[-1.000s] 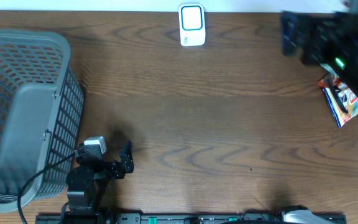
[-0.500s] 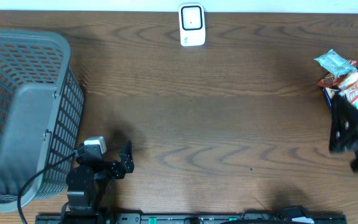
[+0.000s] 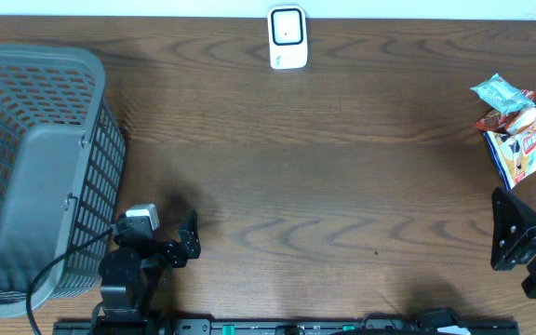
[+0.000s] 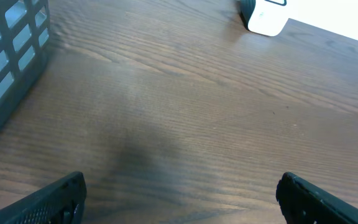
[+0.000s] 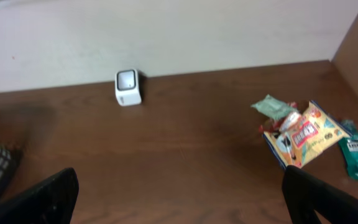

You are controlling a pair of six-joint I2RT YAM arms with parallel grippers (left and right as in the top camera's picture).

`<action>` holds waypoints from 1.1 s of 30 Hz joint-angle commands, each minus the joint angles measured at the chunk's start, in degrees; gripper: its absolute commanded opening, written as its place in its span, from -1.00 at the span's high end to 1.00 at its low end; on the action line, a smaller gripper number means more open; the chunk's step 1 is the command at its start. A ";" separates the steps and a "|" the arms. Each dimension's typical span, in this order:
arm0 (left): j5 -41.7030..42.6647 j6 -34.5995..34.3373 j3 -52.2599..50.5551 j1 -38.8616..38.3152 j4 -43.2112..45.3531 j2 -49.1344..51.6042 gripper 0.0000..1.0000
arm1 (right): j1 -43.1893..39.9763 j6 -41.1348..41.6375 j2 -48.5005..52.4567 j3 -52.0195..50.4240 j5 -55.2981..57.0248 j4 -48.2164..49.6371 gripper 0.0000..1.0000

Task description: Scan the item barcode

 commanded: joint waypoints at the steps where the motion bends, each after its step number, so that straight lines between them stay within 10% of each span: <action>1: 0.50 -0.55 -0.81 -0.17 -0.87 -0.09 -0.95 | 0.13 0.22 0.13 -0.17 1.36 -1.97 -0.99; 19: 0.50 -0.55 -0.81 -0.17 -0.87 -0.09 -0.96 | 0.24 0.24 -1.09 -5.88 4.28 7.37 -0.98; 33: 0.50 -0.57 -0.81 -0.17 -0.87 -0.09 -0.96 | -1.79 0.20 -29.42 -58.97 0.02 53.40 -0.99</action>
